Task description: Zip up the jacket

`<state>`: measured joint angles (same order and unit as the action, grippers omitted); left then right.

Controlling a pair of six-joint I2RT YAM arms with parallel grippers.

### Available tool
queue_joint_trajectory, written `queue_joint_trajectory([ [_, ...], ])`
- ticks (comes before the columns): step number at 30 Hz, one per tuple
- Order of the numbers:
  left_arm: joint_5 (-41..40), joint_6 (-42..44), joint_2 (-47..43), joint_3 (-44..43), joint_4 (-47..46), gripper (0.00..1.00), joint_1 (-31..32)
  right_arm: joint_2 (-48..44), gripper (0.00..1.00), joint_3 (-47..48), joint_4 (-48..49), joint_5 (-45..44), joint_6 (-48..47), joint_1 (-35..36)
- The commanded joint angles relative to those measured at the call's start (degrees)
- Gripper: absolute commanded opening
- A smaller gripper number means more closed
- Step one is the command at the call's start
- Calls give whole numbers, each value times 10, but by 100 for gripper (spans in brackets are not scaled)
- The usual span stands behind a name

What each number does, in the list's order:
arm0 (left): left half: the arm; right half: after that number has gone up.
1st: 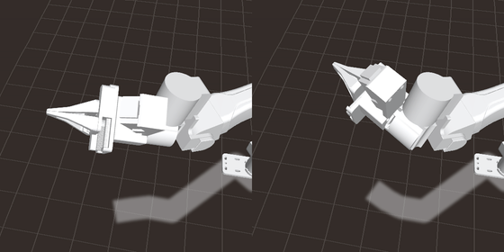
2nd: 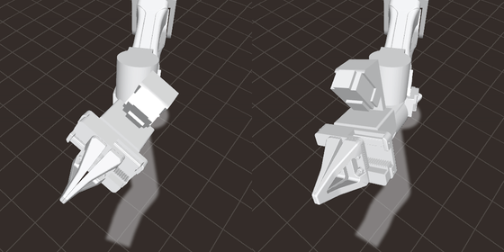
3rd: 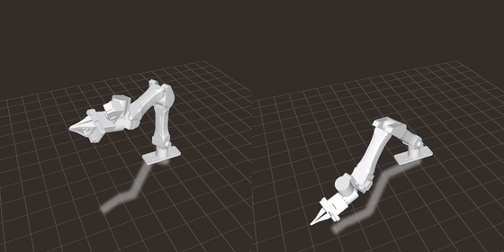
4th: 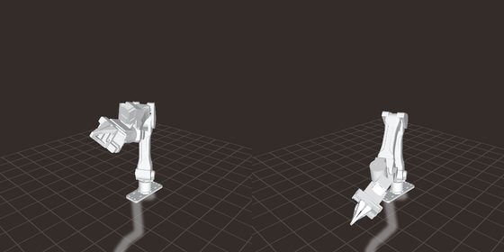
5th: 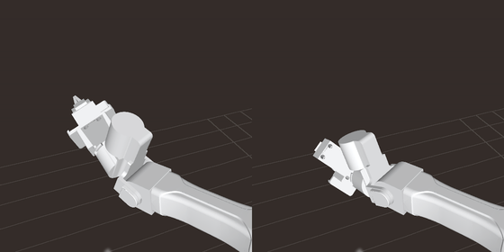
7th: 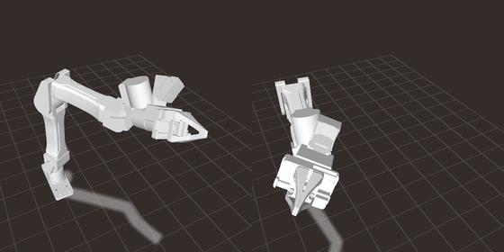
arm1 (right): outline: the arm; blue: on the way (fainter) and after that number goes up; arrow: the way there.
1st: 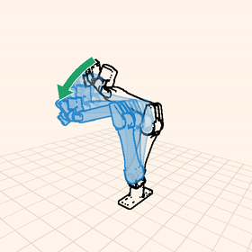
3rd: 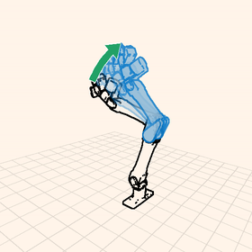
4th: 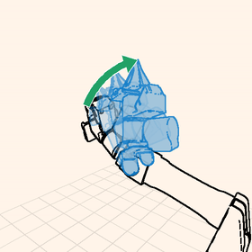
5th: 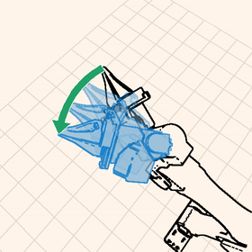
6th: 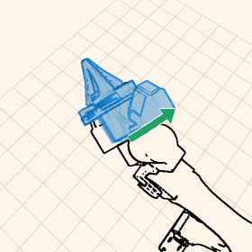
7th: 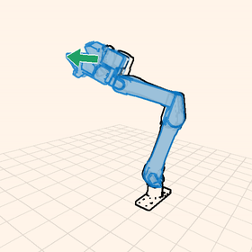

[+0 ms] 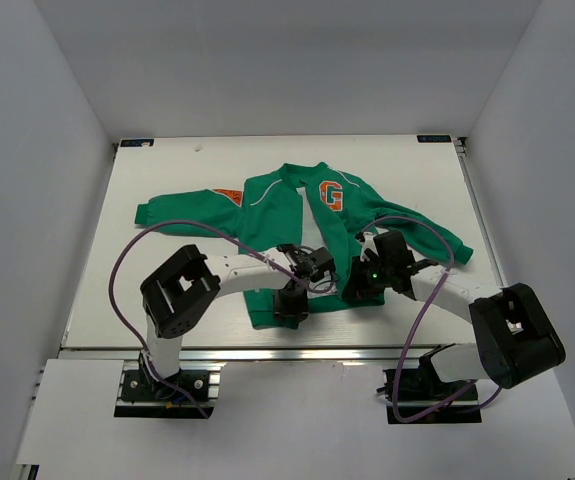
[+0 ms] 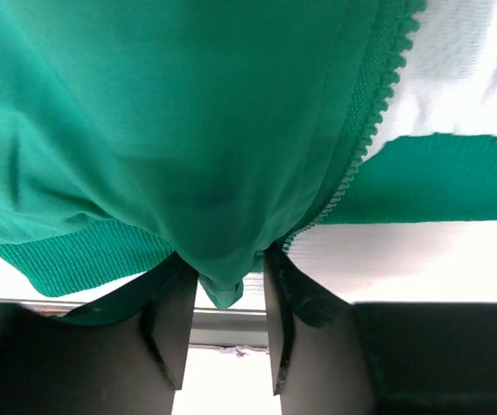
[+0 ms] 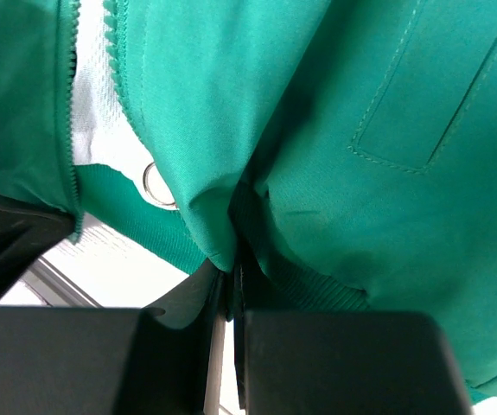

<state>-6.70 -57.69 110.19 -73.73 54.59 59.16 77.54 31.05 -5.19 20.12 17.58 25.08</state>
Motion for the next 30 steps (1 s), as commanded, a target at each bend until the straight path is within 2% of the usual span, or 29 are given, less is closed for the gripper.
queue_joint_trajectory([
  [1,-63,-2,27,60,8,45,1,-3,0,2,-14,-14,-4,-3],
  [3,-60,-1,28,61,1,39,0,-5,0,2,-16,-15,-4,-3],
  [6,-59,2,26,56,5,22,0,-9,0,2,-17,-16,-6,-4],
  [7,-58,6,14,58,1,14,0,-10,0,2,-17,-16,-6,-3],
  [9,-55,11,-4,70,-19,7,0,-10,0,4,-17,-16,-5,-4],
  [10,-56,15,-20,74,-24,0,0,-10,0,5,-18,-15,-7,-3],
  [16,-49,52,-88,99,-74,0,0,-33,0,6,-7,21,-18,-3],
  [21,-35,97,-185,131,-143,0,0,-73,0,3,10,64,-26,-3],
  [27,-37,111,-276,162,-184,0,-3,-104,0,20,8,111,-26,-3],
  [30,-58,109,-310,174,-211,0,-11,-128,0,16,45,156,-26,-4],
])
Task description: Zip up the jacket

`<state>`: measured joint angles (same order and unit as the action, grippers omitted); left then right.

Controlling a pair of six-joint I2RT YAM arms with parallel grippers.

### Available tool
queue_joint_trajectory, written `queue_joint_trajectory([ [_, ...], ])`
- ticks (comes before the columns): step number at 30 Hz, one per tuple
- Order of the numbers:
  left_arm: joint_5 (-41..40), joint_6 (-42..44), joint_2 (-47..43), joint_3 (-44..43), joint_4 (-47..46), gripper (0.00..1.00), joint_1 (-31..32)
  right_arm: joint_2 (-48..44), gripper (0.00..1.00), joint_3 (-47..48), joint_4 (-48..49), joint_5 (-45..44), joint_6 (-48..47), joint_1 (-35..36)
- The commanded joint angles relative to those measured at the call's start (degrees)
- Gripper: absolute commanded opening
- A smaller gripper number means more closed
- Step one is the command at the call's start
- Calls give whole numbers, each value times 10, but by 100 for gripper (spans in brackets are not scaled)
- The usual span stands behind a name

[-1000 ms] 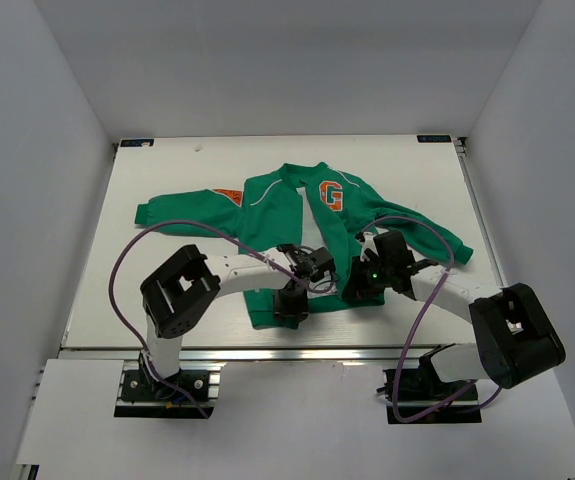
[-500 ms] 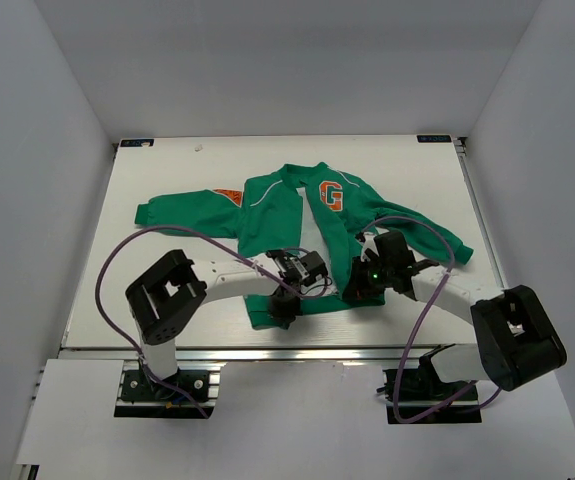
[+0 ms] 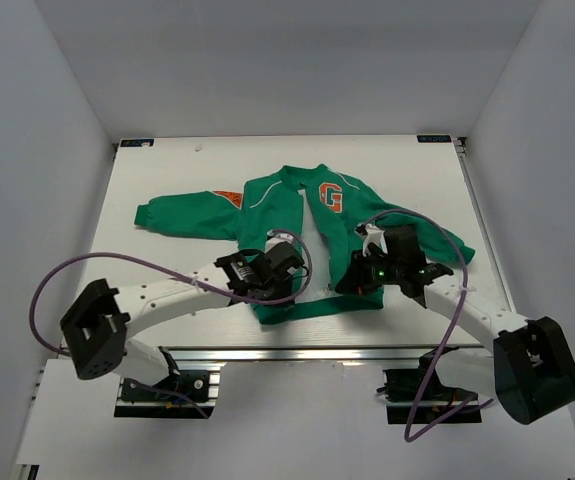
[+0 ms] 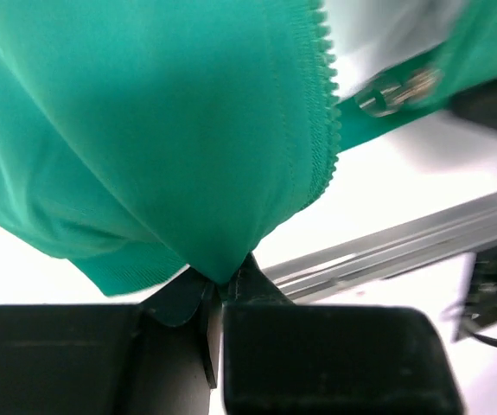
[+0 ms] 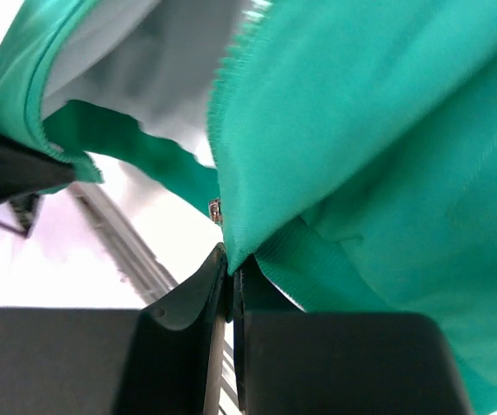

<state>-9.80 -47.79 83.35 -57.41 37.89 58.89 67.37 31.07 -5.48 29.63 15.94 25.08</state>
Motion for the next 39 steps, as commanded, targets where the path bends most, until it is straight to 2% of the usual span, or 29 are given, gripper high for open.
queue_joint_trajectory([
  [1,-33,11,-63,14,-62,0,-12,-43,0,6,70,78,-7,-4],
  [6,-53,12,-106,27,-135,0,-44,-81,0,0,159,104,7,-4],
  [10,-37,13,-119,39,-234,0,-56,-98,0,-4,233,138,37,-4],
  [20,64,64,-159,68,-351,0,-72,-83,0,1,268,213,23,-4],
  [23,78,88,-165,67,-352,0,-74,-77,0,8,237,215,1,-4],
  [30,144,126,-155,71,-356,0,-75,-82,0,8,249,217,7,-4],
  [39,147,136,-160,89,-352,0,-78,-81,0,16,212,219,-9,-5],
])
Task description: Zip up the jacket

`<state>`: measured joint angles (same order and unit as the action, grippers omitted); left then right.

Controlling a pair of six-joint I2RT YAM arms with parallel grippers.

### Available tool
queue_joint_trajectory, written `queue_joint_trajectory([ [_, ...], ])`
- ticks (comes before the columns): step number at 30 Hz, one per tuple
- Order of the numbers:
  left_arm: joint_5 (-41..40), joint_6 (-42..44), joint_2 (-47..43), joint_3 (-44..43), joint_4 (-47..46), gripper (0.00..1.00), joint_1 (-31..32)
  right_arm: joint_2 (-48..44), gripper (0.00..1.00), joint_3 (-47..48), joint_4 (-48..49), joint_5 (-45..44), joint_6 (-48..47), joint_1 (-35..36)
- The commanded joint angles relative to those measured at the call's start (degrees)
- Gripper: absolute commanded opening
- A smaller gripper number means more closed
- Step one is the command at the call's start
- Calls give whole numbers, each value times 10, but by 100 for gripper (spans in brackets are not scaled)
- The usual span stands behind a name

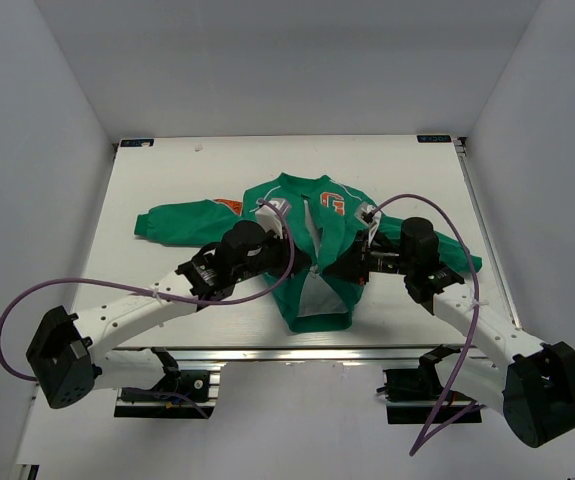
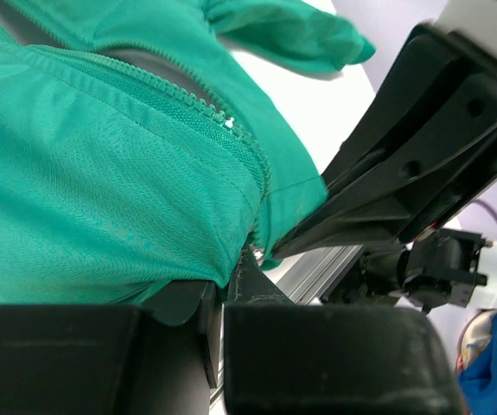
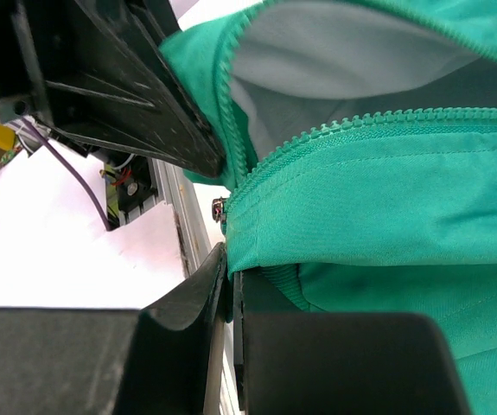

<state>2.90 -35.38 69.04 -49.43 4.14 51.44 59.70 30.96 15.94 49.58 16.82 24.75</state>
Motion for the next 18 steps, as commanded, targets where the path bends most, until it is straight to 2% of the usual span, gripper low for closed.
queue_joint_trajectory([
  [1,20,12,-19,12,-15,0,-5,-3,0,17,-6,24,-22,-1],
  [7,33,14,-43,21,-15,0,-24,-10,0,16,-21,15,-38,-1],
  [18,141,9,-33,47,-74,0,-45,-5,0,21,-16,22,-32,-1],
])
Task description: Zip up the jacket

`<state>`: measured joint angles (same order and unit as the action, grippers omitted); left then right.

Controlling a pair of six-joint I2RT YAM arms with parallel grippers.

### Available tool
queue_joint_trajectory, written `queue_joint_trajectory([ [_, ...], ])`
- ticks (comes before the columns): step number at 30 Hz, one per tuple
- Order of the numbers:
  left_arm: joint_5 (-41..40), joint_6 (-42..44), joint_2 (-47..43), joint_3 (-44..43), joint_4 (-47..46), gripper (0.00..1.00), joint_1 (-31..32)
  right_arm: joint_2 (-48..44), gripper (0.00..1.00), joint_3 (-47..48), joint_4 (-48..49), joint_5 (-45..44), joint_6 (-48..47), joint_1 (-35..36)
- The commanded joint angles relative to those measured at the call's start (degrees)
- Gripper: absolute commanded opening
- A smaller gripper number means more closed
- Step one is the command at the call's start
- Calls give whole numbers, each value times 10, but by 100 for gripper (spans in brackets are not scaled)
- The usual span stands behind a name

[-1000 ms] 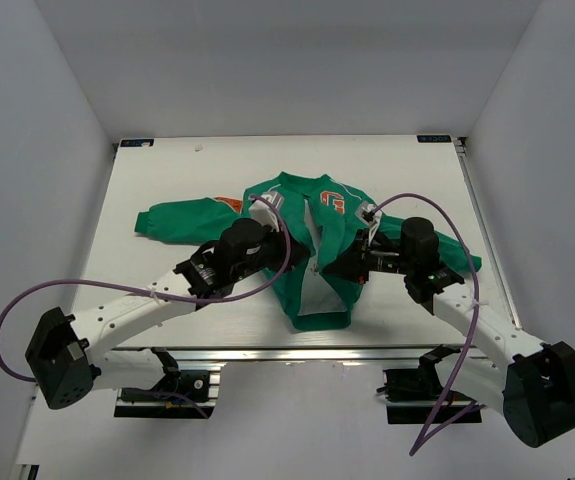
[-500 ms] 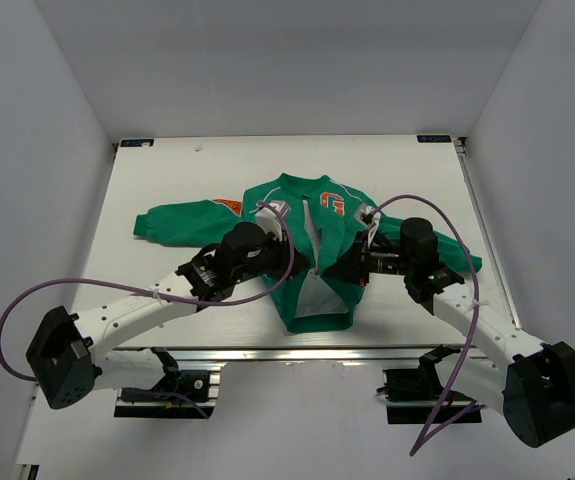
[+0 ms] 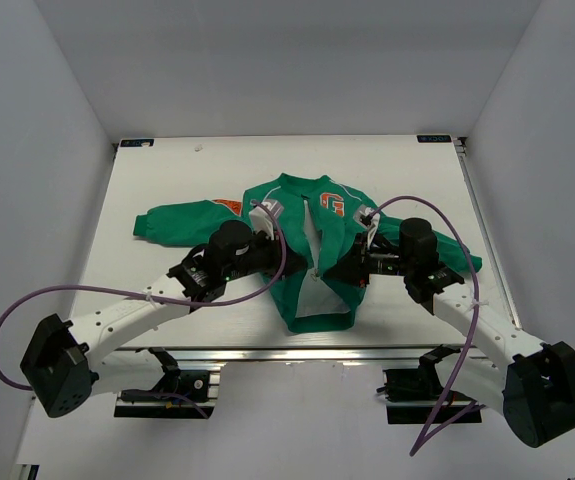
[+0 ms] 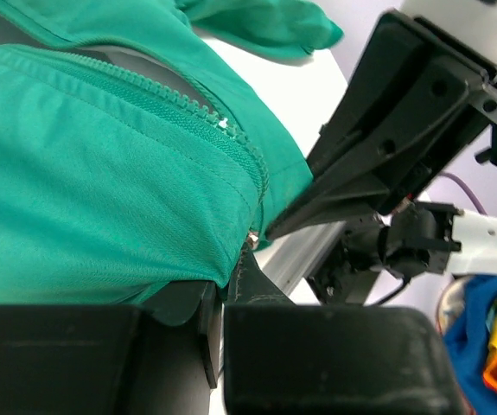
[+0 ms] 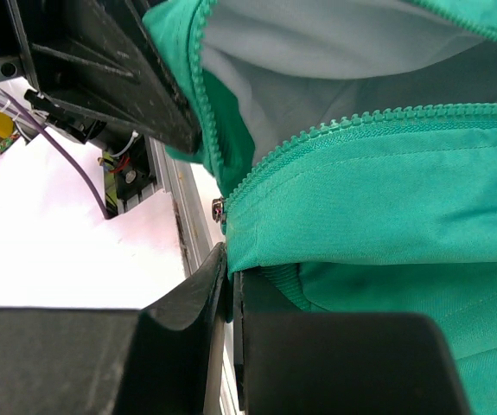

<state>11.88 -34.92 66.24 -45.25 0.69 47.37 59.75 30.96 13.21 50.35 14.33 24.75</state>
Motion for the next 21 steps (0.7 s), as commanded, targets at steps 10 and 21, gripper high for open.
queue_joint_trajectory([
  [10,68,11,-11,13,-45,0,-11,-8,0,23,16,22,-4,-1],
  [21,61,1,-1,10,-29,0,-27,-17,0,17,25,32,2,-1],
])
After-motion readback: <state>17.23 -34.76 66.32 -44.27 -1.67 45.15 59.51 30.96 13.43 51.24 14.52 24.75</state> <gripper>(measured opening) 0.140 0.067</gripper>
